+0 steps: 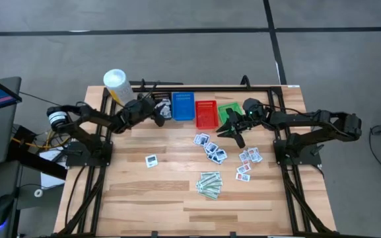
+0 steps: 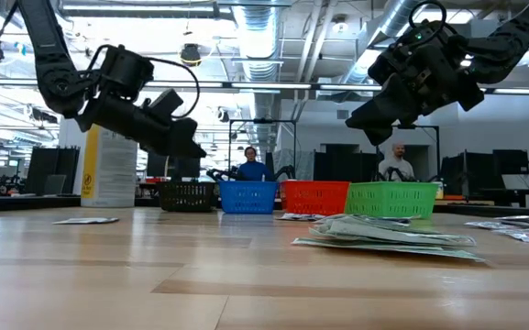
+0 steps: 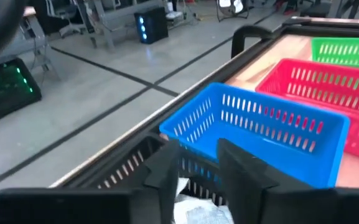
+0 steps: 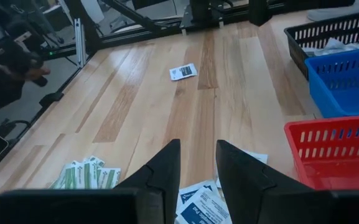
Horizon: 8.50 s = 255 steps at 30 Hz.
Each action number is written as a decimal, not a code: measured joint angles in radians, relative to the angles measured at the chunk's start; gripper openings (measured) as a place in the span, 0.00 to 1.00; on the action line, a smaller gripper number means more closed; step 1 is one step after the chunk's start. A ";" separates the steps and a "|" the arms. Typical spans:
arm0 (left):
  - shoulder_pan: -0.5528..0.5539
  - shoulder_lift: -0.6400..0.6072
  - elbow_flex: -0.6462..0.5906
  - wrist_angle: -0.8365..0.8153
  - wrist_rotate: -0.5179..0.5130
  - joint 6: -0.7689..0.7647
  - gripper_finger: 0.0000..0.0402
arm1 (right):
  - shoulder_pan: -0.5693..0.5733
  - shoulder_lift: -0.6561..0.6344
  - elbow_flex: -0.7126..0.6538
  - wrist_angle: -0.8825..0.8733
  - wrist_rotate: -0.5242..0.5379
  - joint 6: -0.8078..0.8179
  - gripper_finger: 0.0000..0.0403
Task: Pick & Place First Aid Supplies
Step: Put the gray pad into the black bin, then put the orange pad into the green bin
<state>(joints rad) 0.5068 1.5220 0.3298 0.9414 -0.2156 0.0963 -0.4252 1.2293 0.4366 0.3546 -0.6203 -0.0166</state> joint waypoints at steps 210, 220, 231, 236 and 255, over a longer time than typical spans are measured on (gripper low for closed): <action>-0.637 -0.219 -0.006 -0.192 -0.002 -0.277 0.29 | 0.656 -0.324 -0.003 -0.829 0.839 0.236 0.24; -0.637 -0.219 -0.006 -0.191 -0.002 -0.276 0.29 | 0.813 -0.557 -0.076 -0.761 0.898 0.541 0.24; -0.637 -0.219 -0.006 -0.182 -0.001 -0.276 0.29 | 0.996 -0.420 -0.109 -0.652 0.942 0.615 0.24; -0.637 -0.219 -0.006 -0.180 -0.001 -0.276 0.29 | 1.009 -0.305 -0.109 -0.626 0.940 0.736 0.24; -0.637 -0.219 -0.006 -0.177 0.000 -0.276 0.29 | 1.028 0.034 -0.109 -0.419 0.862 0.608 0.24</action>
<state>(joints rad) -0.1299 1.3025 0.3241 0.7642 -0.2161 -0.1799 0.6029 1.2634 0.3281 -0.0647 0.2413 0.5911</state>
